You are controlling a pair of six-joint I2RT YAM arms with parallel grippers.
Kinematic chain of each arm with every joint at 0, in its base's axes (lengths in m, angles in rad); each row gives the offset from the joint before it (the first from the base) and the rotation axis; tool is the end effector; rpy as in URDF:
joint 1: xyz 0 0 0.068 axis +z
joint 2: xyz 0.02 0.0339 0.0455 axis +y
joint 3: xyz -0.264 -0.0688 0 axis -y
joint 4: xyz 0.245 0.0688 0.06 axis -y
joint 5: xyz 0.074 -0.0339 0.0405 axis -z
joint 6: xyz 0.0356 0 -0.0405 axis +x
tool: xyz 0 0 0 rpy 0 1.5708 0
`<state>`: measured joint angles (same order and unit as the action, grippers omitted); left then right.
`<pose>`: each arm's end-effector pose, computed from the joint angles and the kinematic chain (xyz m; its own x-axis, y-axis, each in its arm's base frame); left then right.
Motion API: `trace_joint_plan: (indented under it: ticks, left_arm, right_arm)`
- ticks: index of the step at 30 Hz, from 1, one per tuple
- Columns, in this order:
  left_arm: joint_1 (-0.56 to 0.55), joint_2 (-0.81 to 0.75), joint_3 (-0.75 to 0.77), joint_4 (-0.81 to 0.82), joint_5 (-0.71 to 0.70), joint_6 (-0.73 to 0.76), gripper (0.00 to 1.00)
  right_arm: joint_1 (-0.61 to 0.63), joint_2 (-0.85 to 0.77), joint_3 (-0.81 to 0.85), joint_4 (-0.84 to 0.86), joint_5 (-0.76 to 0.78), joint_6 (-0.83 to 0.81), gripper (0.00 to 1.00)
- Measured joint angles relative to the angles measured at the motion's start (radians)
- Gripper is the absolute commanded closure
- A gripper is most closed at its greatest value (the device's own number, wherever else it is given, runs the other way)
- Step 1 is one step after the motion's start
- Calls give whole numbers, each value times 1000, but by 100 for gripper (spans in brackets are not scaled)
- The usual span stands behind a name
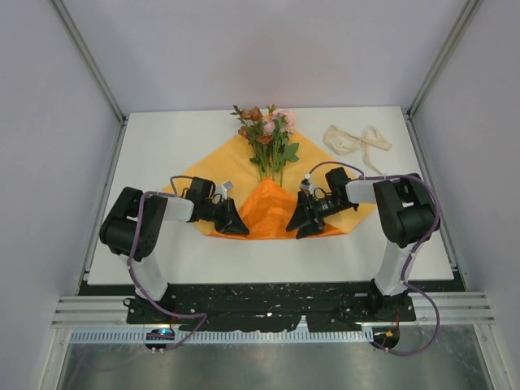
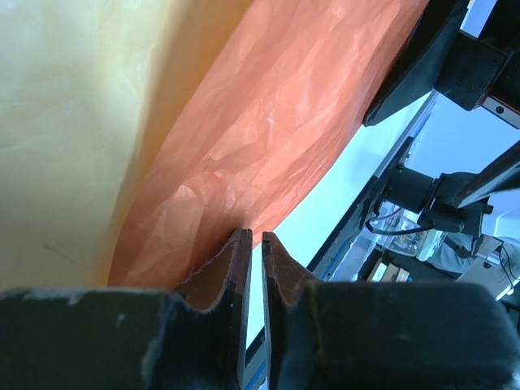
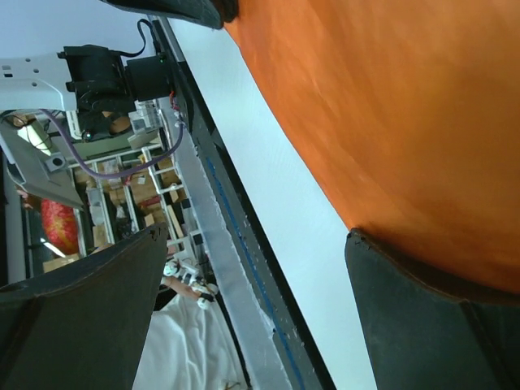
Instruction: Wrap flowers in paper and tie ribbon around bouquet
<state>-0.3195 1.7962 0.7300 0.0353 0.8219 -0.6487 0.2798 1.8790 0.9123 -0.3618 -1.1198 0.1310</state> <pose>0.2771 -0.1191 0.1011 -0.9941 -0.1044 -0.0301 -0.0367 0.5836 -0.8112 0.2892 0.1164 0.1106 -0.9679 -0.2189 -0.1237 -0.2032 0.3912 0.8976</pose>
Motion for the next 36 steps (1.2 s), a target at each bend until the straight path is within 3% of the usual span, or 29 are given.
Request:
trace_joint_plan:
  ticks: [10,22,26,30,36]
  left_arm:
    - [2,2,1,-3,2,3,84]
    - [3,2,1,-3,5,3,85]
    - [4,2,1,-3,5,3,84]
    - [4,2,1,-3,5,4,85]
    - [4,2,1,-3,5,6,85]
  right_arm:
    - [-191,1,1,-306,50,-112,4]
    - [-308,-17,38,-483,159,-185,5]
    - [-191,-89,35,-453,142,-208,5]
    - [-50,-194,9,-275,111,-82,5]
    - [-24,-108,-16,-85,125,61,4]
